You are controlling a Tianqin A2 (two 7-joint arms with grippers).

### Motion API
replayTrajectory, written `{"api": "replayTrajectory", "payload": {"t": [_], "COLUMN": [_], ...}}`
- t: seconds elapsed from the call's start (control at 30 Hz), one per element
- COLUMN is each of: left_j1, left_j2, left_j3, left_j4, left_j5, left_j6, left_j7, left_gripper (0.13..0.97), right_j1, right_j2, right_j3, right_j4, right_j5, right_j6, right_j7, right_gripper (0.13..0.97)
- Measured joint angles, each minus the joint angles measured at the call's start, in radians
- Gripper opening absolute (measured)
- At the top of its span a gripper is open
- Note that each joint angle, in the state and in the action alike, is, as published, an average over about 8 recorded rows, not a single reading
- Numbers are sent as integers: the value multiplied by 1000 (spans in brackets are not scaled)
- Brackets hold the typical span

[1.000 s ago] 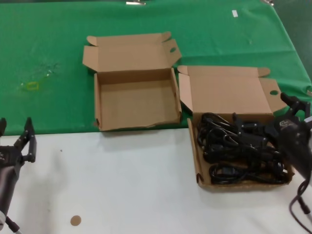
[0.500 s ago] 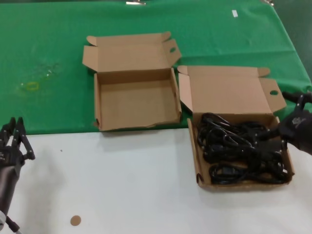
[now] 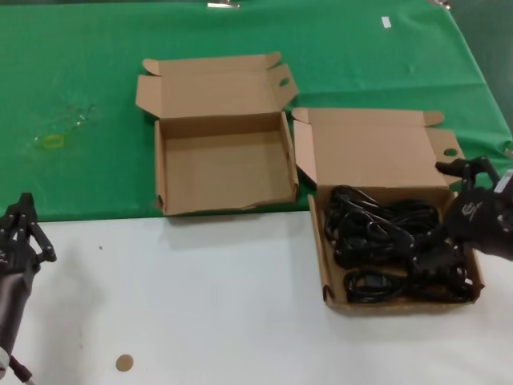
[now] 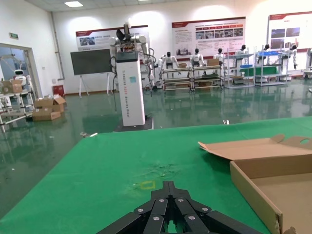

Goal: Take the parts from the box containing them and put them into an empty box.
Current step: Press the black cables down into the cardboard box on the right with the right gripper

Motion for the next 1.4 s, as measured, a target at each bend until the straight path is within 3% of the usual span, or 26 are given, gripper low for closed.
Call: {"api": "replayTrajectory", "payload": {"t": [0.9,1.2,1.4], "left_j1": [0,0,0], "left_j2": [0,0,0], "left_j3": [0,0,0], "left_j4": [0,0,0], "left_j5": [0,0,0], "left_j6": [0,0,0], "left_j7": [0,0,0], "left_gripper": [144,144,144], "right_j1": [-40,-30,-25], "right_j2": [-75,-99,-108], "right_j3": [53,66,73], "right_j4": [-32,-58,-66], "right_j5": [-78,-99,-111], "right_j6": [-191,-218,-229], "right_j7": [-107,-125,-131], "right_gripper": [955,878,767]}}
